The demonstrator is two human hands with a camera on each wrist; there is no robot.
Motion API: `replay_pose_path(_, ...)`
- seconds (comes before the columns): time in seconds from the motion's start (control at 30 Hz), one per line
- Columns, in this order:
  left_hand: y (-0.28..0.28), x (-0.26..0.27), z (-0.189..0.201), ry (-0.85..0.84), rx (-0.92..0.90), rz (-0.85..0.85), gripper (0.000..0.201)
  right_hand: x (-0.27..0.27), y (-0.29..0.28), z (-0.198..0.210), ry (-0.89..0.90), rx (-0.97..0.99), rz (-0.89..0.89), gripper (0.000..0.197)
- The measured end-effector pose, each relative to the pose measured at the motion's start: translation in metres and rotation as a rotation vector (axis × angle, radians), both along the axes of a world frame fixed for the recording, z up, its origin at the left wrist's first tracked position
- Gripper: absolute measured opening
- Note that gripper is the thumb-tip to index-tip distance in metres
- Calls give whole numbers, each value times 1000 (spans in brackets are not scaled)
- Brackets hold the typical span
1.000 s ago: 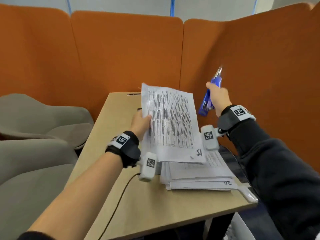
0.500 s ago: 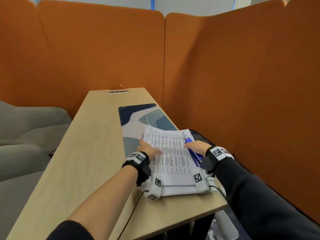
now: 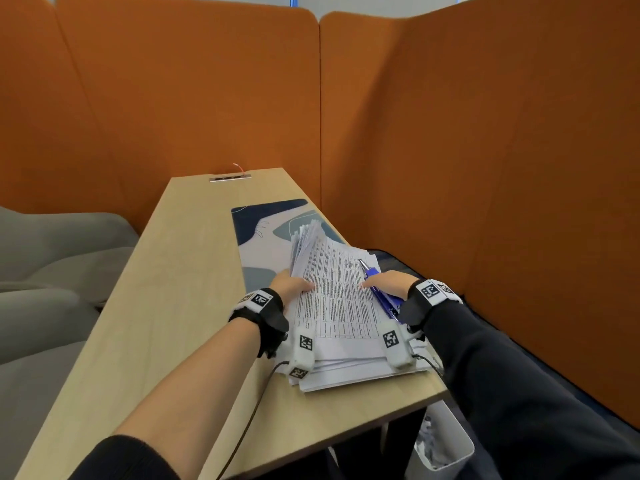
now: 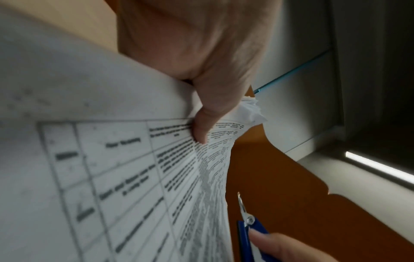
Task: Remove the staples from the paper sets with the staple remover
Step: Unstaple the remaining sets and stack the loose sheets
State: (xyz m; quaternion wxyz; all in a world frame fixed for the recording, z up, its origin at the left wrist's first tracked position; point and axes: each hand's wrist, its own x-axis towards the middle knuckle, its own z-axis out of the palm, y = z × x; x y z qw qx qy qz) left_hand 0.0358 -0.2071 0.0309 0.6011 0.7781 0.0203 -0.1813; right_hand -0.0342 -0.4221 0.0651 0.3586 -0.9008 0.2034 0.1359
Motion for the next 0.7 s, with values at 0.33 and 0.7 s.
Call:
replay_pose_path(0.33, 116, -27, 59, -500, -58, 114, 43, -13, 25, -8, 123, -327, 258, 56)
replay_pose_path(0.7, 183, -61, 108, -828, -182, 106, 38, 11, 132, 43, -517, 927, 234, 73)
